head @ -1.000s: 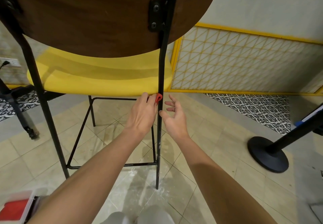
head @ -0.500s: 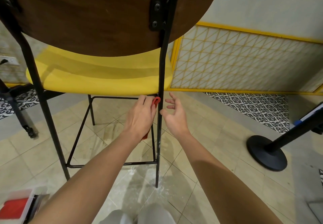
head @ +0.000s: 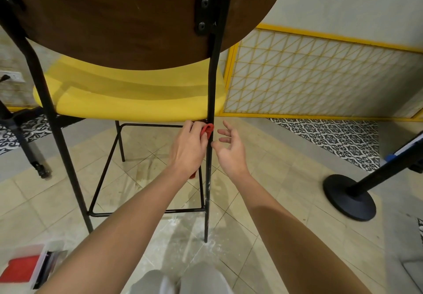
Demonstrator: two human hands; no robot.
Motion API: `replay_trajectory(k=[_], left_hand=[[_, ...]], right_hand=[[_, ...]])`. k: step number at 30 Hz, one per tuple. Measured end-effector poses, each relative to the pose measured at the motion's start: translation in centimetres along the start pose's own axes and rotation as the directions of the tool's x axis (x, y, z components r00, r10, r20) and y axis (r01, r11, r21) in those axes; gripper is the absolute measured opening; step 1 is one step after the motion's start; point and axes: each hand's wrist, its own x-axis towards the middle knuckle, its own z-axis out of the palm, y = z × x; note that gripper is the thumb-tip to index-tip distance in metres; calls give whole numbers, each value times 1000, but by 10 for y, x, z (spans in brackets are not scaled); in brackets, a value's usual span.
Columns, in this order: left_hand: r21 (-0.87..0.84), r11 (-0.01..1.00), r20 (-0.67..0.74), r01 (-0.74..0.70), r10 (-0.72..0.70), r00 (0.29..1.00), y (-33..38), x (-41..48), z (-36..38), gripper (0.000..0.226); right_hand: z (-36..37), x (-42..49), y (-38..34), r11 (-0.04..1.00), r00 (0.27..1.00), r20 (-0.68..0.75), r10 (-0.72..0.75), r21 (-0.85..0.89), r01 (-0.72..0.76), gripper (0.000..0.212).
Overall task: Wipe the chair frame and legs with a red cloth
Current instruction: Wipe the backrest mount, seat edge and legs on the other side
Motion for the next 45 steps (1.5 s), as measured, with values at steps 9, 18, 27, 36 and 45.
replay_trajectory(k=[9,18,27,36,45], left_hand=[[-568,691,249,447,-373,894,15,-14,16,19],[-535,660,315,527,-422,850,-5,-15,20,32],[-584,552,256,595,-571,780,-28,-16,35,7],[-553,520,321,651,-588,742,-45,-27,65,14],[-555,447,363,702,-629,688,-51,-40,84,17]], right_hand=[[-5,-20,13,985,994,80,69,151,-80,32],[-7,-18,29,996,994,-95,59,66,-53,38],[22,-9,46,996,996,-77,-44,-76,38,45],[34,-15,88,959,989,-117,94,-255,-122,46],[25,-14,100,958,997,-73,22,-284,-42,43]])
